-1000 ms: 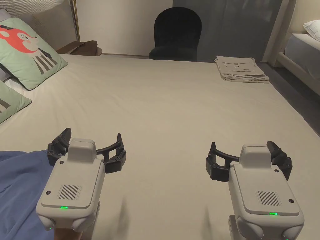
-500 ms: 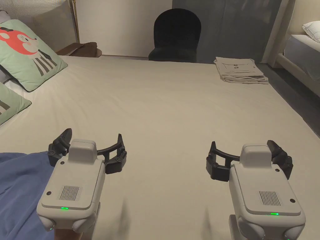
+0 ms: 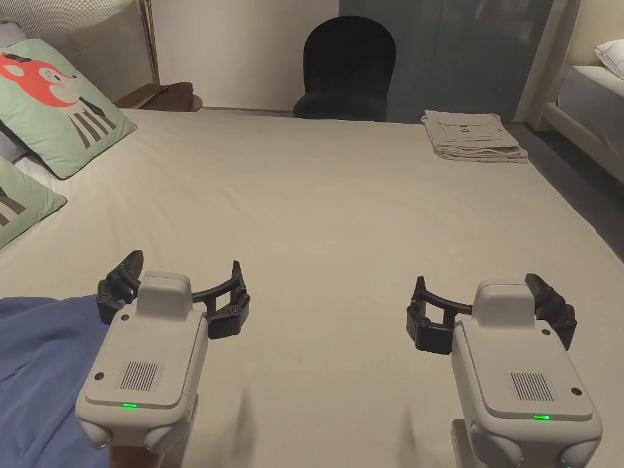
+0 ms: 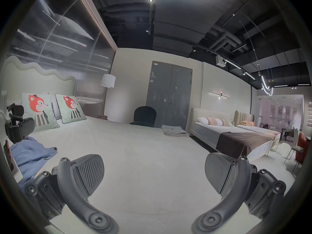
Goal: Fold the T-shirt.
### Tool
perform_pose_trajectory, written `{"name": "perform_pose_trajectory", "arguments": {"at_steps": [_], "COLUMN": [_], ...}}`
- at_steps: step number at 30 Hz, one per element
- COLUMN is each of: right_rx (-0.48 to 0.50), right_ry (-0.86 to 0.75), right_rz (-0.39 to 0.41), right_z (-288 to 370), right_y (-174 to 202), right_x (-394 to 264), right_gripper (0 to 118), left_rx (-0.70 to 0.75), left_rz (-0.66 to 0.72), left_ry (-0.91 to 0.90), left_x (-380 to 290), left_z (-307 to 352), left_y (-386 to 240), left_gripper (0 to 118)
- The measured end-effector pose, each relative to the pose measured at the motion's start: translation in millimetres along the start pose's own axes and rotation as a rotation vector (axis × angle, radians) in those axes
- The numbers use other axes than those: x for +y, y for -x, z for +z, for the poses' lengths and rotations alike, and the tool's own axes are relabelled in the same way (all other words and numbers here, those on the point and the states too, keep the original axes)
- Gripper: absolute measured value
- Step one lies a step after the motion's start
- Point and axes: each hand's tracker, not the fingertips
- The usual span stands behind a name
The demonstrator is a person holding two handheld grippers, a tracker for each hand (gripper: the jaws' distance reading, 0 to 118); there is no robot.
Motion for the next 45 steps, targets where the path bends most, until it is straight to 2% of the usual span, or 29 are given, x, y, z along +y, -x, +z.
{"name": "perform_pose_trajectory", "arguments": {"at_steps": [45], "right_rx": [0.011], "right_ry": [0.001], "right_rz": [-0.003], "right_z": [0.9], "right_y": [-1.3], "right_x": [2.0], "right_gripper": [117], "left_rx": [-0.001], "left_rz": [-0.012], "left_ry": [-0.006], "left_x": [7.0], "left_z": [3.3], "left_y": [-2.5], "left_gripper": [110]}}
